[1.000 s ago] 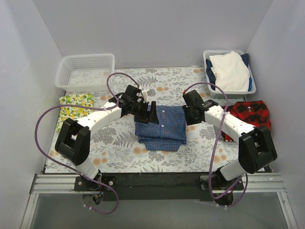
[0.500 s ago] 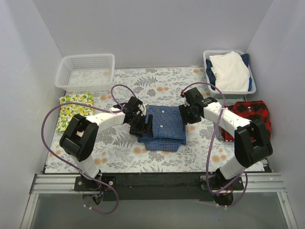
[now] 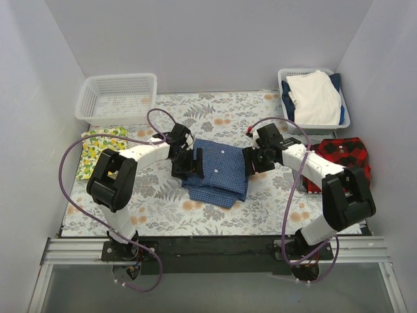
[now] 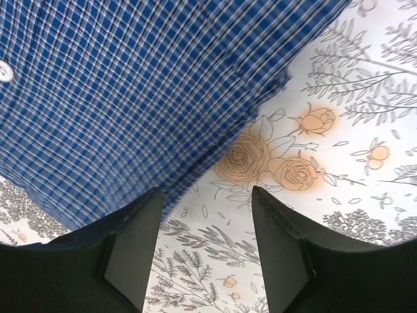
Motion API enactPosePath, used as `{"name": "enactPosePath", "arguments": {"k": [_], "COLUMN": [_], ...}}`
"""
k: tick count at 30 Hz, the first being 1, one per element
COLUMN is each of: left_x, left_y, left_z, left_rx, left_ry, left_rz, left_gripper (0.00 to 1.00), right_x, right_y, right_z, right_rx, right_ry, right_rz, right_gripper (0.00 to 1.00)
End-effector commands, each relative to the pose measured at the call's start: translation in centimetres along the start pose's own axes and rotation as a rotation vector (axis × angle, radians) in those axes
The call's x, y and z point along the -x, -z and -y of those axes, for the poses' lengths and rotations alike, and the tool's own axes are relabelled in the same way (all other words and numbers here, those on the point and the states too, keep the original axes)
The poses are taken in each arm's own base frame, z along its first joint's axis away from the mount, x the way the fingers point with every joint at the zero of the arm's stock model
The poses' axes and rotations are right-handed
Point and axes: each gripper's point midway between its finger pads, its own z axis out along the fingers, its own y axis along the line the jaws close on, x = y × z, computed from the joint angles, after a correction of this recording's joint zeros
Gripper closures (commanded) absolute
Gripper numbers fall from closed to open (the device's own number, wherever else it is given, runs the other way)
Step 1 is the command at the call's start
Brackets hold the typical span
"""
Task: Fold and stack the long sleeve shirts
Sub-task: Fold the shirt
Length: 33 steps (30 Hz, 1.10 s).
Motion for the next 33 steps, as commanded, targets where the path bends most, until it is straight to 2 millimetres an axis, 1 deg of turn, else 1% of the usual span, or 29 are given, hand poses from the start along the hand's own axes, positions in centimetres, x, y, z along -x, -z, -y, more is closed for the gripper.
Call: {"name": "enactPosePath", "arguments": {"k": [1, 2, 3, 4, 5, 6, 7, 8, 9, 10, 11, 13, 14, 15, 16, 17, 18, 19, 20, 22, 23, 25, 26, 28, 29, 31, 32, 33], "left_x": [2.3, 3.3, 5.4, 6.0, 7.3, 9.6, 10.5, 11.4, 12.1, 14.4, 14.5, 16.4, 16.9, 17.1, 17.4, 18.3, 18.4, 18.6, 19.0, 19.3, 19.3, 19.6, 19.6, 19.9, 19.9, 20.3, 20.5, 20.7], "left_y": [-1.9, -1.9, -1.5, -2.2, -2.0, -1.8, -2.5, -2.9, -3.3, -2.8, -4.0, -4.0, -4.1, -4.8, -5.0, -4.8, -5.4, -5.4, -5.4, -5.4, -5.3, -5.2, -5.2, -4.7, -4.6, -4.0, -3.5, -3.1], "left_z": [-8.7, -9.5, -9.3, -9.9, -10.3, -9.6, -9.7, -9.3, -8.8, -7.7, -7.7, -6.8, -6.5, -6.6, -6.3, -5.9, -5.8, -5.4, -5.1, -4.6, -4.2, -3.6, -3.4, -2.9, -2.7, -2.4, -2.1, -2.0], "left_rx": [0.297, 0.303, 0.292, 0.299, 0.293, 0.264, 0.249, 0.229, 0.207, 0.178, 0.165, 0.13, 0.121, 0.111, 0.097, 0.084, 0.07, 0.053, 0.038, 0.011, -0.007, -0.036, -0.045, -0.06, -0.066, -0.072, -0.075, -0.075], "left_ry": [0.078, 0.102, 0.1, 0.115, 0.134, 0.13, 0.126, 0.117, 0.105, 0.085, 0.086, 0.071, 0.067, 0.066, 0.058, 0.048, 0.046, 0.037, 0.025, 0.025, 0.018, 0.013, 0.008, 0.003, -0.002, -0.008, -0.011, -0.013], "left_rz": [0.022, 0.035, 0.073, 0.068, 0.088, 0.131, 0.129, 0.134, 0.137, 0.178, 0.156, 0.186, 0.193, 0.185, 0.184, 0.203, 0.194, 0.194, 0.197, 0.197, 0.197, 0.195, 0.194, 0.196, 0.197, 0.211, 0.219, 0.225], "left_gripper": [0.25, 0.25, 0.25, 0.25, 0.25, 0.25, 0.25, 0.25, 0.25, 0.25, 0.25, 0.25, 0.25, 0.25, 0.25, 0.25, 0.25, 0.25, 0.25, 0.25, 0.25, 0.24, 0.24, 0.24, 0.24, 0.24, 0.24, 0.24], "right_x": [2.3, 2.6, 2.9, 3.1, 3.3, 3.4, 3.2, 3.1, 3.1, 3.1, 2.6, 2.9, 2.6, 2.8, 3.3, 3.3, 3.5, 4.1, 4.1, 4.7, 4.3, 4.2, 3.4, 3.2, 2.5, 2.6, 2.2, 2.3], "right_y": [1.8, 2.3, 2.5, 2.8, 3.2, 3.4, 3.3, 3.3, 3.3, 3.0, 2.6, 2.3, 2.1, 2.0, 2.0, 2.0, 2.0, 2.1, 1.9, 1.9, 1.3, 0.5, -0.5, -1.3, -2.3, -3.1, -3.8, -4.1], "right_z": [0.6, 0.8, 1.0, 1.1, 1.5, 1.8, 1.9, 1.9, 1.8, 1.6, 1.0, 0.1, -1.0, -1.5, -2.4, -3.8, -4.5, -5.6, -7.0, -8.6, -9.7, -11.0, -11.8, -12.9, -13.3, -14.0, -14.3, -14.5], "right_rx": [-0.044, -0.066, -0.084, -0.105, -0.159, -0.192, -0.224, -0.279, -0.301, -0.318, -0.34, -0.354, -0.356, -0.356, -0.349, -0.334, -0.329, -0.318, -0.305, -0.296, -0.28, -0.259, -0.251, -0.242, -0.248, -0.253, -0.255, -0.256], "right_ry": [0.087, 0.097, 0.11, 0.128, 0.171, 0.218, 0.257, 0.343, 0.377, 0.41, 0.457, 0.517, 0.562, 0.594, 0.613, 0.654, 0.675, 0.709, 0.749, 0.805, 0.842, 0.888, 0.945, 0.992, 1.036, 1.065, 1.086, 1.1], "right_rz": [0.124, 0.145, 0.16, 0.171, 0.189, 0.193, 0.194, 0.188, 0.188, 0.192, 0.185, 0.206, 0.214, 0.226, 0.261, 0.284, 0.302, 0.339, 0.351, 0.382, 0.373, 0.374, 0.346, 0.343, 0.317, 0.321, 0.308, 0.312], "right_gripper": [0.35, 0.36, 0.36, 0.36, 0.36, 0.36, 0.36, 0.35, 0.35, 0.34, 0.34, 0.34, 0.33, 0.33, 0.33, 0.34, 0.34, 0.34, 0.34, 0.34, 0.34, 0.34, 0.34, 0.34, 0.34, 0.33, 0.33, 0.33]}}
